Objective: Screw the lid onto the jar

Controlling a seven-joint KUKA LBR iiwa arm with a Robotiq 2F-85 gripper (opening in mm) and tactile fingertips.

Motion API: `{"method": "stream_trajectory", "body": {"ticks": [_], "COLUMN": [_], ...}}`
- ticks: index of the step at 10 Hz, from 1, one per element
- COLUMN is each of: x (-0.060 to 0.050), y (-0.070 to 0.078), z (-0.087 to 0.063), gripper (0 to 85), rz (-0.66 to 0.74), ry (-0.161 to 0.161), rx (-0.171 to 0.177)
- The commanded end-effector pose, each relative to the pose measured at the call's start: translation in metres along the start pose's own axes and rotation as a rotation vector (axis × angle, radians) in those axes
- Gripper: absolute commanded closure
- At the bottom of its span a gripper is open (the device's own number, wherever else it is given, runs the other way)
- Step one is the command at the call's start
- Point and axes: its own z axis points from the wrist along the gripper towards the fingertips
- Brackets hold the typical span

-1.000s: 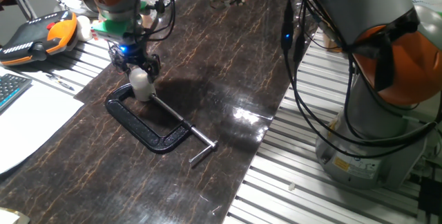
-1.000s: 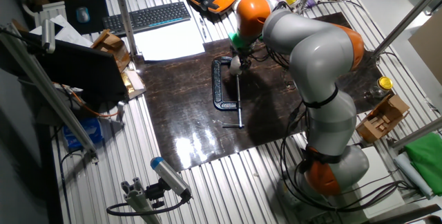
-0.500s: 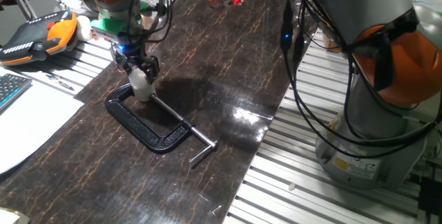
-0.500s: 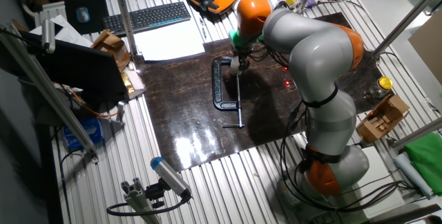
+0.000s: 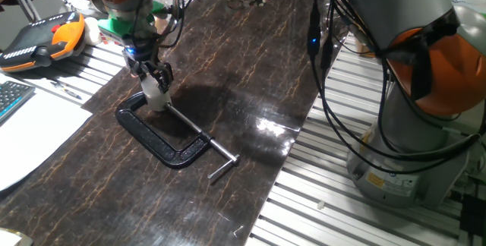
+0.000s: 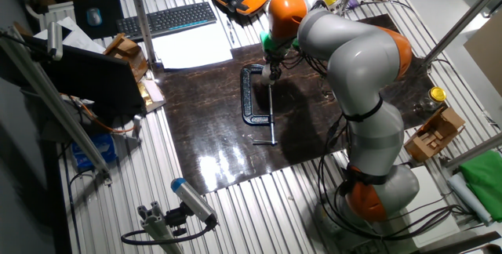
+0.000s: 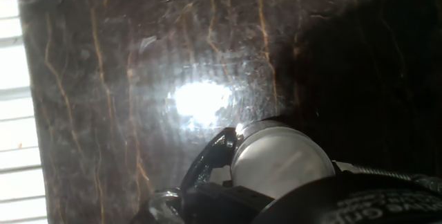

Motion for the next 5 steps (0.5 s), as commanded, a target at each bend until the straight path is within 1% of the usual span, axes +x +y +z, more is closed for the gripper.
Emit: {"method": "stream_trajectory", "body": {"ticks": [1,3,5], "x": [0.0001,0.0000,-0.0001], "y": [-0.0002,-0.0003,-0.0007], "z": [0.0002,0.0010,0.0018], "gripper": [16.0,16.0,15.7], "rz": [0.020,0.053,0.082], "ry": [0.004,0.011,0.007], "rx": [0.001,0.002,-0.003]}}
